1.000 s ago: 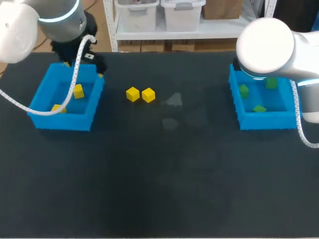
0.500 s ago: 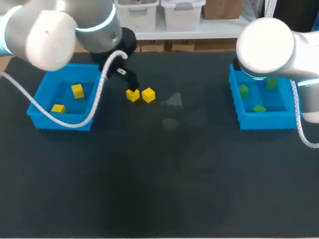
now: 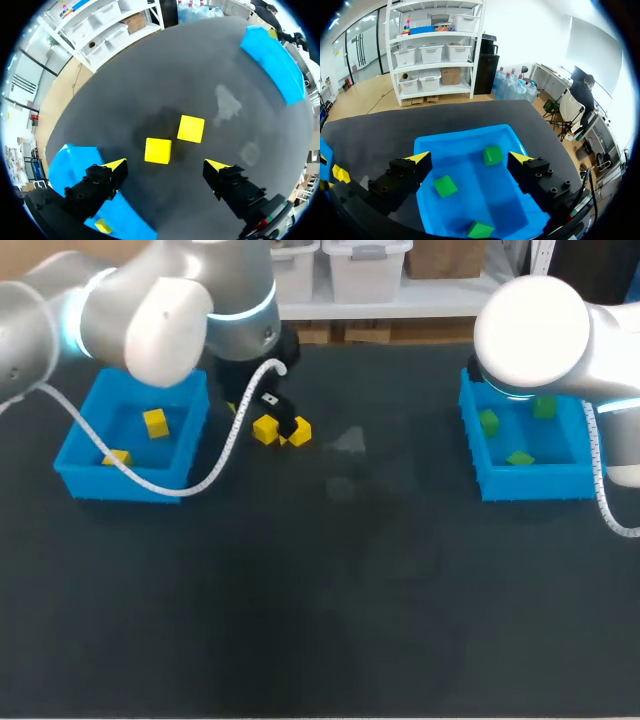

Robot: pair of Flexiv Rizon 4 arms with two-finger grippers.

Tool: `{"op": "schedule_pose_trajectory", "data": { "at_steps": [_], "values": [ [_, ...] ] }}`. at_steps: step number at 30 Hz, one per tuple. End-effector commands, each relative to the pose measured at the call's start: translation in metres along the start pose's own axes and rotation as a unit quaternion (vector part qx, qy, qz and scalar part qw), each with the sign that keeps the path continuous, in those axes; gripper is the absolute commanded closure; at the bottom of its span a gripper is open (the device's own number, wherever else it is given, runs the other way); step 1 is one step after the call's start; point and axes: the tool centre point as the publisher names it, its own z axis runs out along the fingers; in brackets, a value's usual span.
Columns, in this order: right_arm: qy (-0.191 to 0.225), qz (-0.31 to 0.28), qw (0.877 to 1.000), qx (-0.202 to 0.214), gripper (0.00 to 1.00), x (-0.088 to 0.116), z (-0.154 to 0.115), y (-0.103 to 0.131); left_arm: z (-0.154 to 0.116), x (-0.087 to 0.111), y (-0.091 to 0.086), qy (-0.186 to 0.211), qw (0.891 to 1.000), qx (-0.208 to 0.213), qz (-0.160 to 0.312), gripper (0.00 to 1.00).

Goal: Put the green cubes in the right bin and the yellow cubes in the left bin.

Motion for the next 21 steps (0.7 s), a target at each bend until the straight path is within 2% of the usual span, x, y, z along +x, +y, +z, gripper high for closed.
{"op": "schedule_pose_trajectory", "data": {
  "at_steps": [1, 4, 15, 16, 17, 19, 21],
  "values": [
    [0.0, 0.0, 1.0, 0.0, 0.0, -0.0001, 0.0004, 0.0003, 0.0158, -0.0077, 0.0033, 0.028, 1.0, 0.009, 0.0, 0.0],
    [0.0, 0.0, 1.0, 0.0, 0.0, -0.0001, 0.0004, 0.0003, 0.017, -0.008, 0.0041, 0.019, 1.0, -0.021, 0.012, 0.0],
    [0.0, 0.0, 1.0, 0.0, 0.0, -0.0001, 0.0004, 0.0003, 0.02, -0.0028, -0.0023, 0.016, 1.0, -0.009, 0.012, 0.01],
    [0.0, 0.0, 1.0, 0.0, 0.0, -0.0001, 0.0004, 0.0003, 0.0202, -0.0028, -0.0021, 0.016, 1.0, -0.009, 0.011, 0.15],
    [0.0, 0.0, 1.0, 0.0, 0.0, -0.0001, 0.0004, 0.0003, 0.0206, -0.0031, -0.0015, 0.017, 1.0, -0.009, 0.009, 0.51],
    [0.0, 0.0, 1.0, 0.0, 0.0, -0.0001, 0.0004, 0.0003, 0.0208, -0.0035, -0.0005, 0.018, 1.0, -0.01, 0.005, 1.0],
    [0.0, 0.0, 1.0, 0.0, 0.0, -0.0001, 0.0004, 0.0003, 0.0206, -0.0038, -0.0002, 0.016, 1.0, -0.012, 0.006, 1.0]
  ]
}}
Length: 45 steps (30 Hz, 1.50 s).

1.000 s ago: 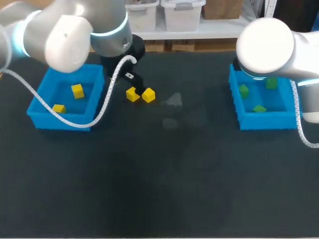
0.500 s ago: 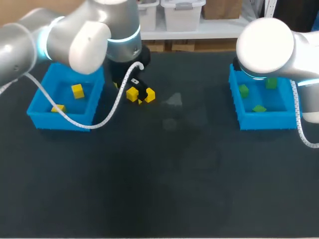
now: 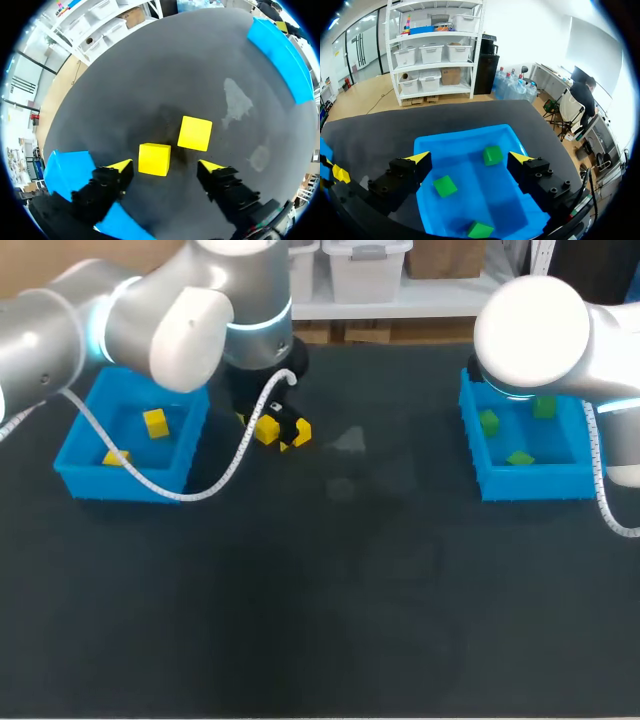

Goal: Put the green cubes in the right bin and the yellow cubes in the left bin.

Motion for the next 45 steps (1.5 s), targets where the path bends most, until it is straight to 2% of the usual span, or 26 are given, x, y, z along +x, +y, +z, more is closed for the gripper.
{"op": "schedule_pose_trajectory", "data": {
  "at_steps": [1, 14, 21, 25, 30, 35, 40, 45],
  "values": [
    [0.0, 0.0, 1.0, 0.0, 0.0, 0.0, 0.0, 0.0, 0.0, 0.0, 0.001, -0.002, 1.0, -0.005, 0.002, 1.0],
    [0.0, 0.0, 1.0, 0.0, 0.0, 0.0, 0.0, 0.0, -0.003, 0.002, 0.001, -0.006, 1.0, -0.009, -0.001, 1.0],
    [0.0, 0.0, 1.0, 0.0, 0.0, 0.0, 0.0, 0.0, -0.031, -0.001, 0.002, -0.033, 0.999, -0.033, 0.01, 1.0],
    [0.0, 0.0, 1.0, 0.0, 0.0, 0.0, 0.0, 0.0, -0.058, 0.004, 0.014, -0.058, 0.997, -0.05, -0.007, 1.0],
    [0.0, 0.0, 1.0, 0.0, 0.0, 0.0, 0.0, 0.0, -0.085, 0.022, 0.04, -0.078, 0.993, -0.075, -0.05, 1.0],
    [0.0, 0.0, 1.0, 0.0, 0.0, 0.0, 0.0, 0.0, -0.103, 0.051, 0.07, -0.085, 0.986, -0.104, -0.1, 1.0],
    [0.0, 0.0, 1.0, 0.0, 0.0, 0.0, 0.0, 0.0, -0.108, 0.084, 0.095, -0.07, 0.98, -0.121, -0.144, 1.0],
    [0.0, 0.0, 1.0, 0.0, 0.0, 0.0, 0.0, 0.0, -0.103, 0.11, 0.108, -0.046, 0.975, -0.13, -0.173, 1.0]
  ]
}}
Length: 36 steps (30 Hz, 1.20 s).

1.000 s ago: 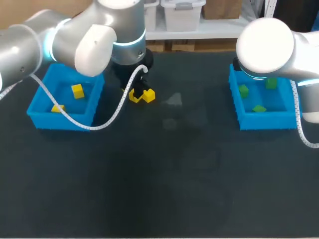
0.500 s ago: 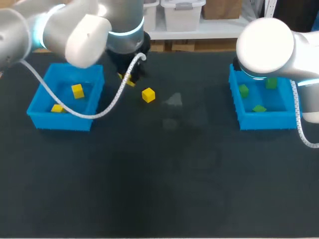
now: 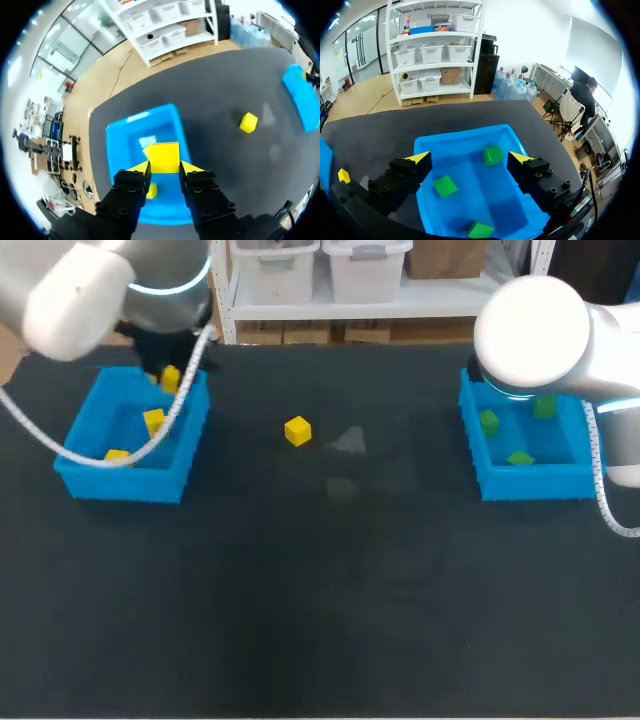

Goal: Put the green cubes in the right bin and the yellow cubes in the left bin.

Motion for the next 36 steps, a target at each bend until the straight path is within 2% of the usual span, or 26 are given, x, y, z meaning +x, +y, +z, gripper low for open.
{"op": "schedule_pose_trajectory", "data": {
  "at_steps": [1, 3, 4, 5, 6, 10, 15, 18, 24, 29, 36],
  "values": [
    [0.0, 0.0, 1.0, 0.0, 0.0, 0.0, 0.0, 0.0, 0.004, 0.029, 0.012, -0.007, 1.0, -0.003, -0.01, 1.0],
    [0.0, 0.0, 1.0, 0.0, 0.0, 0.0, 0.0, 0.0, 0.009, 0.036, 0.016, 0.003, 1.0, -0.006, -0.019, 1.0],
    [0.0, 0.0, 1.0, 0.0, 0.0, 0.0, 0.0, 0.0, 0.011, 0.038, 0.017, 0.009, 1.0, -0.007, -0.023, 0.83],
    [0.0, 0.0, 1.0, 0.0, 0.0, 0.0, 0.0, 0.0, 0.012, 0.04, 0.018, 0.012, 1.0, -0.009, -0.025, 0.16],
    [0.0, 0.0, 1.0, 0.0, 0.0, 0.0, 0.0, 0.0, 0.012, 0.041, 0.019, 0.011, 1.0, -0.006, -0.029, 0.0],
    [0.0, 0.0, 1.0, 0.0, 0.0, 0.0, 0.0, 0.0, 0.008, 0.039, 0.018, 0.003, 0.999, 0.0, -0.032, 0.0],
    [0.0, 0.0, 1.0, 0.0, 0.0, 0.0, 0.0, 0.0, -0.01, 0.016, 0.0, -0.032, 0.999, 0.038, -0.011, 0.0],
    [0.0, 0.0, 1.0, 0.0, 0.0, 0.0, 0.0, 0.0, -0.023, -0.002, -0.022, -0.051, 0.997, 0.049, 0.023, 0.0],
    [0.0, 0.0, 1.0, 0.0, 0.0, 0.0, 0.0, 0.0, -0.034, -0.027, -0.085, -0.068, 0.988, 0.092, 0.106, 0.0],
    [0.0, 0.0, 1.0, 0.0, 0.0, 0.0, 0.0, 0.0, -0.022, -0.042, -0.126, -0.066, 0.979, 0.117, 0.151, 0.0],
    [0.0, 0.0, 1.0, 0.0, 0.0, 0.0, 0.0, 0.0, 0.004, -0.052, -0.164, -0.042, 0.971, 0.14, 0.191, 0.0]
  ]
}}
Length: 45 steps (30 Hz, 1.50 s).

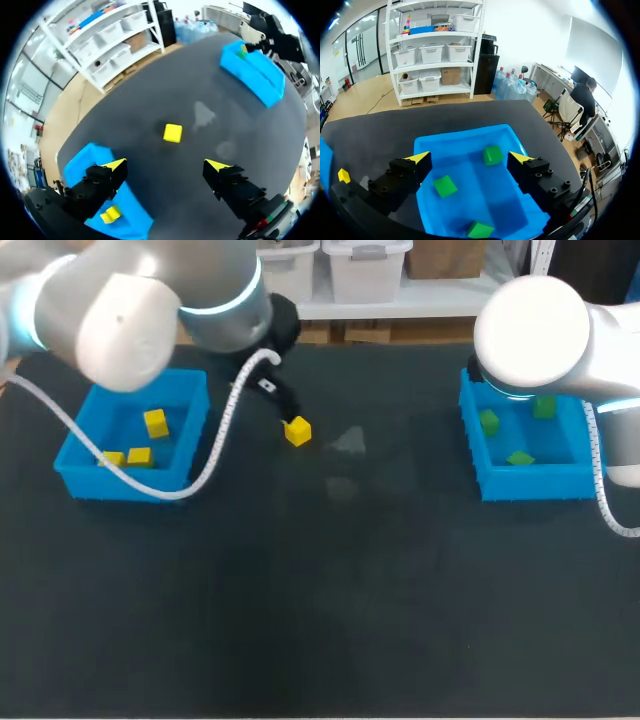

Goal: Put the green cubes in the right bin and the yellow cubes in the left bin.

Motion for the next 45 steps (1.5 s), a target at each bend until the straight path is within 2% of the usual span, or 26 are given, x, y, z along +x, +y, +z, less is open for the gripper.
{"op": "schedule_pose_trajectory", "data": {
  "at_steps": [1, 7, 13, 18, 19, 24, 28, 29, 30, 39, 45],
  "values": [
    [0.0, 0.0, 1.0, 0.0, 0.0, 0.0, 0.0, 0.0, 0.03, -0.025, -0.004, 0.03, 0.999, 0.01, 0.011, 0.0],
    [0.0, 0.0, 1.0, 0.0, 0.0, 0.0, 0.0, 0.0, 0.055, -0.026, -0.012, 0.061, 0.998, 0.017, 0.027, 0.0],
    [0.0, 0.0, 1.0, 0.0, 0.0, 0.0, 0.0, 0.0, 0.079, -0.025, -0.013, 0.078, 0.996, 0.024, 0.022, 0.0],
    [0.0, 0.0, 1.0, 0.0, 0.0, 0.0, 0.0, 0.0, 0.095, -0.024, -0.012, 0.082, 0.996, 0.023, 0.015, 0.0],
    [0.0, 0.0, 1.0, 0.0, 0.0, 0.0, 0.0, 0.0, 0.098, -0.025, -0.011, 0.068, 0.997, 0.008, 0.021, 0.0],
    [0.0, 0.0, 1.0, 0.0, 0.0, 0.0, 0.0, 0.0, 0.1, -0.026, -0.016, 0.067, 0.997, -0.023, 0.04, 0.0],
    [0.0, 0.0, 1.0, 0.0, 0.0, 0.0, 0.0, 0.0, 0.104, -0.025, -0.017, 0.063, 0.997, -0.024, 0.042, 0.0],
    [0.0, 0.0, 1.0, 0.0, 0.0, 0.0, 0.0, 0.0, 0.105, -0.025, -0.017, 0.062, 0.997, -0.021, 0.039, 0.24],
    [0.0, 0.0, 1.0, 0.0, 0.0, 0.0, 0.0, 0.0, 0.105, -0.024, -0.017, 0.059, 0.997, -0.019, 0.034, 1.0],
    [0.0, 0.0, 1.0, 0.0, 0.0, 0.0, 0.0, 0.0, 0.095, -0.023, -0.012, 0.059, 0.997, -0.03, 0.04, 1.0],
    [0.0, 0.0, 1.0, 0.0, 0.0, 0.0, 0.0, 0.0, 0.071, -0.023, -0.01, 0.038, 0.997, -0.042, 0.054, 1.0]
  ]
}}
